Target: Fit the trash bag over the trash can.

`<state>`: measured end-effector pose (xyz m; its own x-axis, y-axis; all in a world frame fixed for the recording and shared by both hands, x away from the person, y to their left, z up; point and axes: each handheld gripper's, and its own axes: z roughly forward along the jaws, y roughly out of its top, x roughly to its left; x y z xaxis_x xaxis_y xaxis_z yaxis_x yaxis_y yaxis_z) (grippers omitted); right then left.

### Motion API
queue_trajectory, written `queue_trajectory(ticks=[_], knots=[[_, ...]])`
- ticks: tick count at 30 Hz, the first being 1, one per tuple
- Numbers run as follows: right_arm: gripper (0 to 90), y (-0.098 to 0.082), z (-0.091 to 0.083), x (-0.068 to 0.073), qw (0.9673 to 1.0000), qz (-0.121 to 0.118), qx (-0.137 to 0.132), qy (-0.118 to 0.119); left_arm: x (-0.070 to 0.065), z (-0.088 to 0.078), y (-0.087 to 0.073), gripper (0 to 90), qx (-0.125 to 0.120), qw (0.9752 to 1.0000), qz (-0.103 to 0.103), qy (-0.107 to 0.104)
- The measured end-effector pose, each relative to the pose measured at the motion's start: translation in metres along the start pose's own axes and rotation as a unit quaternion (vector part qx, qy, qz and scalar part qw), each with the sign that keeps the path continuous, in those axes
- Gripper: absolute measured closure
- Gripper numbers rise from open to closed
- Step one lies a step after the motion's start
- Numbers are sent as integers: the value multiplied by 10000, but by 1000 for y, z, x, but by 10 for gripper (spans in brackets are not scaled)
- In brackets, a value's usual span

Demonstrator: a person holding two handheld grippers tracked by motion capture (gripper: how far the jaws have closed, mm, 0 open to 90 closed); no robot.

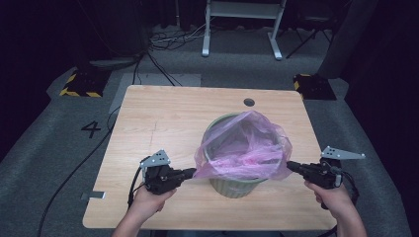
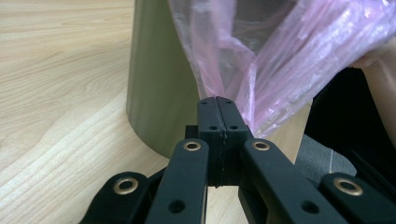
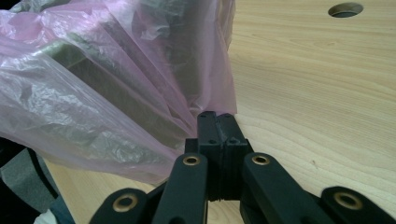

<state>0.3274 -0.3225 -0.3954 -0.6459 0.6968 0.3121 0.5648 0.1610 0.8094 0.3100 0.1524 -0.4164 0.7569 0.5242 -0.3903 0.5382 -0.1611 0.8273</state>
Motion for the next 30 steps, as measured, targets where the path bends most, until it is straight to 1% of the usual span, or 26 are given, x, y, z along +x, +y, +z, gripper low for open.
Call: queue_trajectory(ticks=[2,3,4,7,9,10,13,15,16,17,18,19,20,21,22,23,24,25,26,27,29,30], knots=[[900,-1,2,1,10000,-19,26,-6,0,4,-2,900,92,9999,7,-55],[900,-4,5,3,9999,-34,93,63,-2,7,-3,900,165,9998,50,-63],[900,-4,5,3,9999,-34,93,63,-2,7,-3,900,165,9998,50,-63],[900,-7,6,4,9997,-30,191,132,-3,6,-6,900,192,9997,140,-71],[900,-10,5,4,9997,-22,182,146,-2,3,-9,900,140,9999,76,-57],[900,-11,3,4,9996,-30,202,196,-4,-2,-10,900,105,9998,153,-26],[900,-13,0,4,9997,-15,174,173,-2,-5,-11,900,70,9999,119,-22],[900,-14,3,6,9994,-100,297,178,-1,-4,-12,900,12,9999,103,113],[900,-15,4,7,9995,-97,262,119,0,-3,-14,900,-122,9998,76,160],[900,-15,5,8,9997,-87,234,88,0,-2,-14,900,-109,9997,127,171],[900,-15,5,8,9997,-87,234,88,0,-2,-14,900,-109,9997,127,171],[900,-17,6,9,9997,-68,205,76,-2,1,-15,900,-66,9996,204,185],[900,-17,6,9,9997,-68,205,76,-2,1,-15,900,-66,9996,204,185],[900,-18,6,9,9998,-67,192,45,-2,1,-16,900,-59,9995,254,185],[900,-22,6,9,9998,-43,182,-21,-1,2,-18,900,26,9990,312,327],[900,-22,6,9,9998,-43,182,-21,-1,2,-18,900,26,9990,312,327],[900,-24,6,9,9998,-38,177,-86,1,1,-20,900,31,9991,271,316],[900,-27,6,8,9999,20,117,-53,4,0,-21,900,17,9991,217,350],[900,-29,5,8,10000,52,56,41,6,-1,-22,900,17,9991,182,394],[900,-30,6,8,10000,52,53,58,8,0,-23,900,50,9989,164,441],[900,-32,8,9,9999,31,148,-11,13,3,-25,900,191,9977,92,643],[900,-32,9,9,9998,21,191,-45,15,4,-26,900,201,9977,51,642]])
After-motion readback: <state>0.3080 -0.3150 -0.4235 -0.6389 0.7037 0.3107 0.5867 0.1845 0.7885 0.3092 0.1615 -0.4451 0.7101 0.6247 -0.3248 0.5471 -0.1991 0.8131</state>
